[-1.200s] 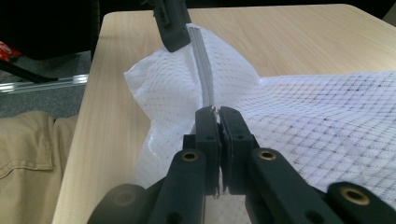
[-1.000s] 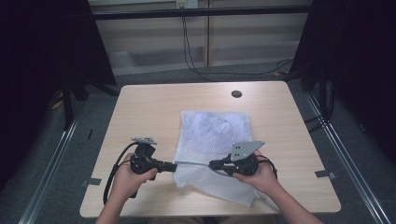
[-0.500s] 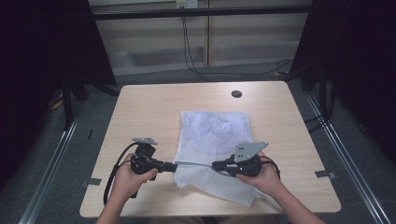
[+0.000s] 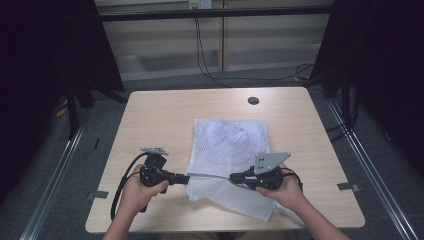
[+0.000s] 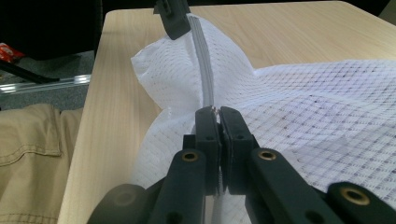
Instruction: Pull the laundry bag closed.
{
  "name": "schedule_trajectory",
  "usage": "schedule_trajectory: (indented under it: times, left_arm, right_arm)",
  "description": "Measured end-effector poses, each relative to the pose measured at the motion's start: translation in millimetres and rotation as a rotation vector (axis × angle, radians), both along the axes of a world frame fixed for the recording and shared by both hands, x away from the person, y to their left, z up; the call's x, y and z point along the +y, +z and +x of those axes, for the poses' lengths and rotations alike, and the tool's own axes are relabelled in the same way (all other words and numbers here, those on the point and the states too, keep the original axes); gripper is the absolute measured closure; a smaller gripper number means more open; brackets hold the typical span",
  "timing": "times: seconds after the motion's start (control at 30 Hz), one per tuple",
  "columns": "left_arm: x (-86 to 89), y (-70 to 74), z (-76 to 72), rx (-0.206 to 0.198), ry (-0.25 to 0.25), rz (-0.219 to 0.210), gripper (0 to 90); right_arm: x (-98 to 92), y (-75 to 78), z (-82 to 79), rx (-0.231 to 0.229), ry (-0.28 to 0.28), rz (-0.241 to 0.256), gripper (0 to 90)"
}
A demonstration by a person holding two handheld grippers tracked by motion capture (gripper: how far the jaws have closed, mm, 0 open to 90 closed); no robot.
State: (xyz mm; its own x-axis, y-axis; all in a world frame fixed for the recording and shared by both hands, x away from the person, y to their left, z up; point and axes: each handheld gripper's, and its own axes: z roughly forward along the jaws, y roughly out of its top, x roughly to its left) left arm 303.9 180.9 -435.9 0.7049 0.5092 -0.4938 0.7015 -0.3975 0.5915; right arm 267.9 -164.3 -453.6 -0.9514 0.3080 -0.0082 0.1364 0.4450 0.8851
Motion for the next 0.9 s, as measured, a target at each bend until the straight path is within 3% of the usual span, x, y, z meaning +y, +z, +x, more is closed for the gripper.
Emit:
schedule_trajectory:
  times: [0.9]
  left_arm:
    - [-0.3, -0.7, -0.7, 0.010, 0.000, 0.004, 88.3]
  right_arm:
    - [-14.5, 0.2, -3.2, -0.003, -0.006, -0.004, 87.0]
